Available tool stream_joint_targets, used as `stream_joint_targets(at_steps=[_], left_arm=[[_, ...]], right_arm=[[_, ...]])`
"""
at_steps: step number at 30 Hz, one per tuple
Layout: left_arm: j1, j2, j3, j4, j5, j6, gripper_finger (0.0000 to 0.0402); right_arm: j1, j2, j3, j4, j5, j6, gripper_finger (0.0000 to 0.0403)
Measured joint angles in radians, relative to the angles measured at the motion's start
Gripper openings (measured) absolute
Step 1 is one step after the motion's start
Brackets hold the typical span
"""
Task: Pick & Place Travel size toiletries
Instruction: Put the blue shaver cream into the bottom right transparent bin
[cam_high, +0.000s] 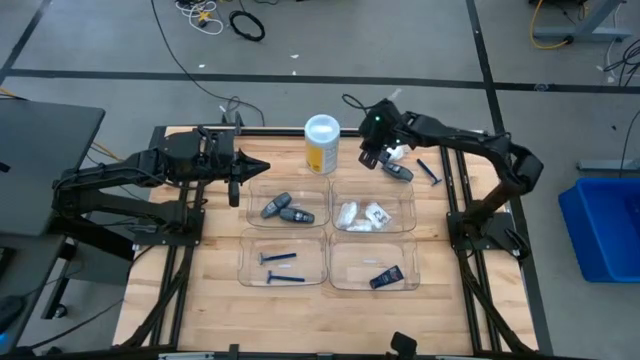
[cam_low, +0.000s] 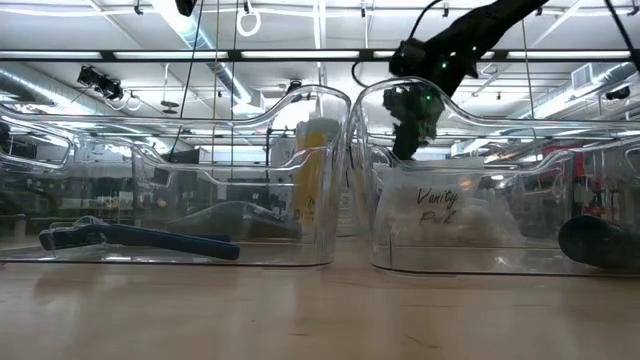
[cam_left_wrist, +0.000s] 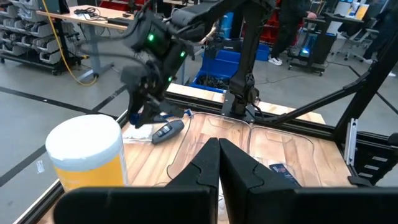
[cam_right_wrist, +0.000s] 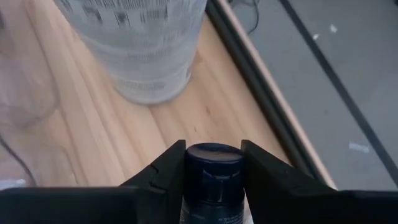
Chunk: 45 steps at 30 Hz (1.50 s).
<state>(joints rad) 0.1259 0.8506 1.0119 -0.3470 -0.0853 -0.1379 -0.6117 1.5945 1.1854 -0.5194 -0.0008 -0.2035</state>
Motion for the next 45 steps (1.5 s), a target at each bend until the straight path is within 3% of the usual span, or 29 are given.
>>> stream_joint_targets(at_steps=[7,21,30,37,45], left_arm=[[0.000,0.000,0.000,-0.003,0.000,0.015,0.0005],[0.000,0.000,0.000,-0.004,0.011,0.011,0.0006],[-0.001,0.000,0.000,-0.005,0.011,0.007,0.0007],[-0.001,0.000,0.000,-0.005,0.011,0.007,0.0009],[-0.001,0.000,0.000,-0.006,0.018,0.007,0.0005]], right_arm=[[0.000,-0.079,0.000,-0.001,0.004,0.003,0.0138],[0.048,-0.116,0.000,-0.074,0.006,0.003,0.0138],[0.149,-0.197,0.000,-0.081,-0.012,0.042,0.0139],[0.241,-0.266,0.000,-0.083,-0.129,0.091,0.0132],[0.386,-0.300,0.001,-0.084,-0.168,0.110,0.0138]])
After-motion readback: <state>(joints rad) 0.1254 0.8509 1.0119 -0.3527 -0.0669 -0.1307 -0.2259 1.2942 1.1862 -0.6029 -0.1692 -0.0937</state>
